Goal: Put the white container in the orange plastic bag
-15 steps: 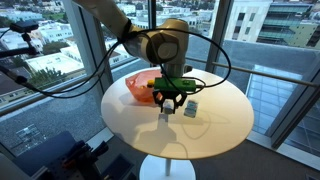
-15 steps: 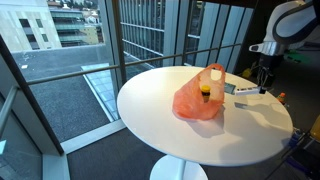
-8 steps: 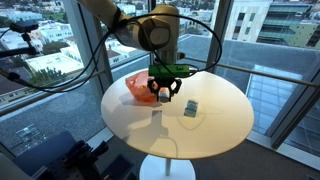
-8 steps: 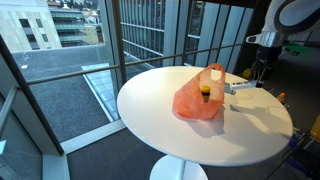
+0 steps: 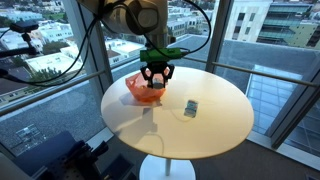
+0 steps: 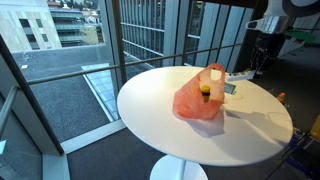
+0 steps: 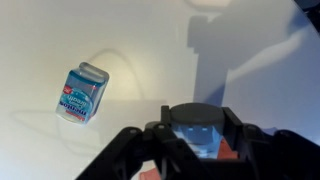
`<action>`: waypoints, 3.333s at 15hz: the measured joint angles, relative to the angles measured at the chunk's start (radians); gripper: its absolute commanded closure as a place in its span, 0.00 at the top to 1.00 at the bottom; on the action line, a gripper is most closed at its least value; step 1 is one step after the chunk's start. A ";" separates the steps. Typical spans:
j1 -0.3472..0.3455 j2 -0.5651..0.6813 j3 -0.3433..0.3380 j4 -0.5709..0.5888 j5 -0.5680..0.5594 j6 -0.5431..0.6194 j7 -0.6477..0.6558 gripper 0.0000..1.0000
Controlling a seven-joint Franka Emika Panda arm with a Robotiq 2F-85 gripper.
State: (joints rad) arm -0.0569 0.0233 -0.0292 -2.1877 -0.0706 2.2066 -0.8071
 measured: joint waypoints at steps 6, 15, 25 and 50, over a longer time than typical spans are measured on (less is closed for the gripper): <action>0.033 -0.011 0.015 -0.003 0.010 0.000 -0.004 0.45; 0.077 0.050 0.064 0.003 0.052 0.000 -0.017 0.44; 0.068 0.123 0.061 0.019 0.032 0.000 0.005 0.42; 0.060 0.294 0.067 0.201 -0.040 -0.179 0.190 0.69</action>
State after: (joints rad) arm 0.0028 0.3173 0.0374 -1.9865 -0.1108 2.0271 -0.6166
